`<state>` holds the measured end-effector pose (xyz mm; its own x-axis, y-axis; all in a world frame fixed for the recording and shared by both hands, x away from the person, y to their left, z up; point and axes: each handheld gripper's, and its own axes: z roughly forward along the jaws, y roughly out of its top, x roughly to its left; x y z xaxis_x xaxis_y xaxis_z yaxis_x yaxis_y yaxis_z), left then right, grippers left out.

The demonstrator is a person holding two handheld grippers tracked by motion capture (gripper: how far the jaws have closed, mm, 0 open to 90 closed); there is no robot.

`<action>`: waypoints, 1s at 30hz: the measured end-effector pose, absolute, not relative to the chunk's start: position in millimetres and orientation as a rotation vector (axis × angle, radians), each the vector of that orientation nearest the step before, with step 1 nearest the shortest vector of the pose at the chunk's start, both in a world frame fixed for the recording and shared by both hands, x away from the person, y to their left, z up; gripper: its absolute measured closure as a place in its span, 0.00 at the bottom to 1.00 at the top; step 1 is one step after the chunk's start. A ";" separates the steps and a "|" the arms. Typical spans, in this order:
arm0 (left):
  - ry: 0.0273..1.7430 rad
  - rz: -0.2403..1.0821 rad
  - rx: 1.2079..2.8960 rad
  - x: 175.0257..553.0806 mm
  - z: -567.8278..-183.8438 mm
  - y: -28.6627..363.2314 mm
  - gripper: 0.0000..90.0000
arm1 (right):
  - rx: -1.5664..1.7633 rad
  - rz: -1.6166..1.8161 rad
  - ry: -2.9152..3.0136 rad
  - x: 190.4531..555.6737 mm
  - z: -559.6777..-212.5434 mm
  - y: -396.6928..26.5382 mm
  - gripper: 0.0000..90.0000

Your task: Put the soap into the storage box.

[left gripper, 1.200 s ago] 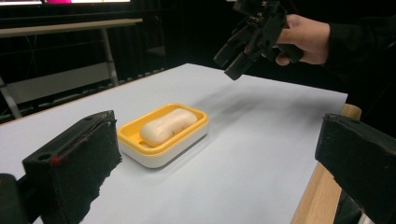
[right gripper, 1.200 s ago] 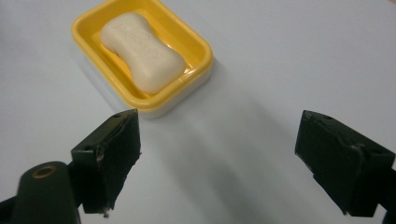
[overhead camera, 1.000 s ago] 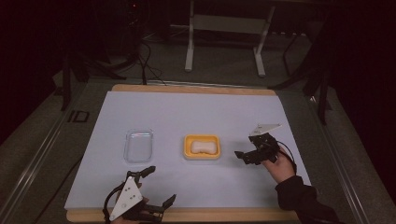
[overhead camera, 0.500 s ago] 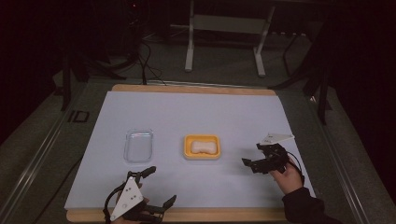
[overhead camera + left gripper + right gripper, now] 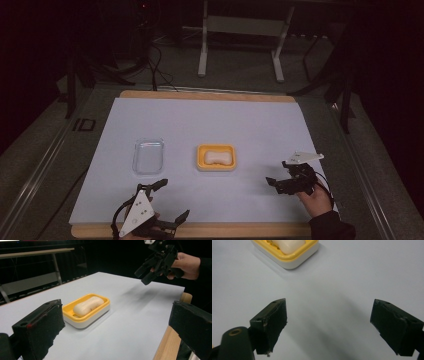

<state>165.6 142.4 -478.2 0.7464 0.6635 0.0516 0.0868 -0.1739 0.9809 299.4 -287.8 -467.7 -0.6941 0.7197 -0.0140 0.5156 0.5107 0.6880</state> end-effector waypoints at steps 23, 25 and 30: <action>0.598 0.561 1.693 165.0 -477.5 140.6 0.00 | 1.080 1.027 2.389 291.5 -468.9 -303.8 0.15; 0.596 0.566 1.690 164.6 -477.3 140.6 0.00 | 1.074 1.034 2.387 291.6 -469.4 -303.0 0.15; 0.599 0.569 1.688 164.0 -476.5 141.6 0.00 | 1.072 1.041 2.375 293.1 -471.6 -302.4 0.15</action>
